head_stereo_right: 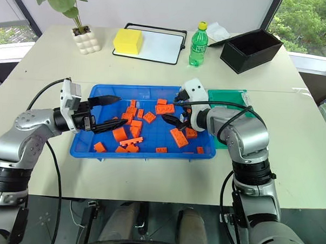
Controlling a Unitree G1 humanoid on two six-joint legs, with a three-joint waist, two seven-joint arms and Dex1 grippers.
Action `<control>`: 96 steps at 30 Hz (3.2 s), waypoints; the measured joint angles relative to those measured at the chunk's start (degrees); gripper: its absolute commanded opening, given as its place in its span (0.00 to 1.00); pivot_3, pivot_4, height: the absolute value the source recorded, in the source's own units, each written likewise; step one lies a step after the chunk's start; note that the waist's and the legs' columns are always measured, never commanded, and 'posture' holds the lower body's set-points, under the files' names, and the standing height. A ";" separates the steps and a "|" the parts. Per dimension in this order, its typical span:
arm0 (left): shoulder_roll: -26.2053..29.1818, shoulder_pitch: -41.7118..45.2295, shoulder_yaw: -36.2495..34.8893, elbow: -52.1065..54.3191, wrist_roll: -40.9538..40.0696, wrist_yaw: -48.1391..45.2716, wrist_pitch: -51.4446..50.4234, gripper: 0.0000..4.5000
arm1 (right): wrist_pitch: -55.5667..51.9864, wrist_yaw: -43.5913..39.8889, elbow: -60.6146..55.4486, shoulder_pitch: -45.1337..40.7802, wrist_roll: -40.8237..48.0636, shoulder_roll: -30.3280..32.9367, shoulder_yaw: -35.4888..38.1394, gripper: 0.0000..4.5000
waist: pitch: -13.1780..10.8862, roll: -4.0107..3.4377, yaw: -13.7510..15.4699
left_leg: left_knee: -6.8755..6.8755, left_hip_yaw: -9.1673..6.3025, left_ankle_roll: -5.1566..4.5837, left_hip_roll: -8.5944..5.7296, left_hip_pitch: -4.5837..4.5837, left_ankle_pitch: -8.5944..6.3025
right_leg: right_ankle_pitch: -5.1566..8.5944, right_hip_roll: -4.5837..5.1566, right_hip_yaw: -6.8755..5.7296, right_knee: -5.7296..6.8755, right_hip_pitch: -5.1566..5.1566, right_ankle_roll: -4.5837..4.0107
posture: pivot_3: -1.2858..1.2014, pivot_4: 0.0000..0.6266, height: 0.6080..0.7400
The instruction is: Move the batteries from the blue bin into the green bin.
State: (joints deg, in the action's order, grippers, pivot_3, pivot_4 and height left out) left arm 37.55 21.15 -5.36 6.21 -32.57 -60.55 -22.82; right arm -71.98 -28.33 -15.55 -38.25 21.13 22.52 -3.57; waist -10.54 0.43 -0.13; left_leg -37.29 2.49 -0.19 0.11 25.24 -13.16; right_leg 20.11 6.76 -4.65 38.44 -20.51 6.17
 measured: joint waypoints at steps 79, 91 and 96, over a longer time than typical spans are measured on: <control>-0.84 14.26 4.16 -16.33 3.46 -12.08 5.74 1.00 | 4.54 -10.12 0.81 3.39 -0.55 28.20 9.09 0.01 | 0.01 0.02 -0.44 | 0.03 0.07 -0.02 0.01 0.01 -0.01 | 0.00 0.03 -0.02 -0.13 0.04 0.00 | 0.52 0.24 1.00; -0.88 12.76 3.16 -16.72 4.40 -10.41 5.86 1.00 | 9.52 -6.14 3.45 4.62 -0.96 25.69 9.66 0.99 | 0.01 0.02 -0.55 | 0.01 0.04 -0.02 0.01 0.01 0.00 | 0.00 0.02 -0.02 -0.13 0.04 0.00 | 0.52 0.24 1.00; -0.45 12.75 -2.74 -15.94 2.92 -5.77 5.42 1.00 | 20.39 -3.36 12.63 -1.83 -3.02 22.29 10.58 0.99 | 0.01 0.02 -0.59 | 0.00 0.04 -0.02 0.01 0.01 0.00 | 0.00 0.03 -0.02 -0.12 0.04 0.00 | 0.52 0.24 1.00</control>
State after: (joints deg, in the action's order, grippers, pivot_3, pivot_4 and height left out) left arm 37.10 33.90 -8.10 -9.73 -29.66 -66.32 -17.40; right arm -51.59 -31.69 -2.92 -40.08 18.11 44.81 7.01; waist -10.53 0.45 -0.72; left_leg -37.30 2.53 -0.21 0.12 25.24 -13.17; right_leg 20.11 6.79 -4.66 38.32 -20.47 6.17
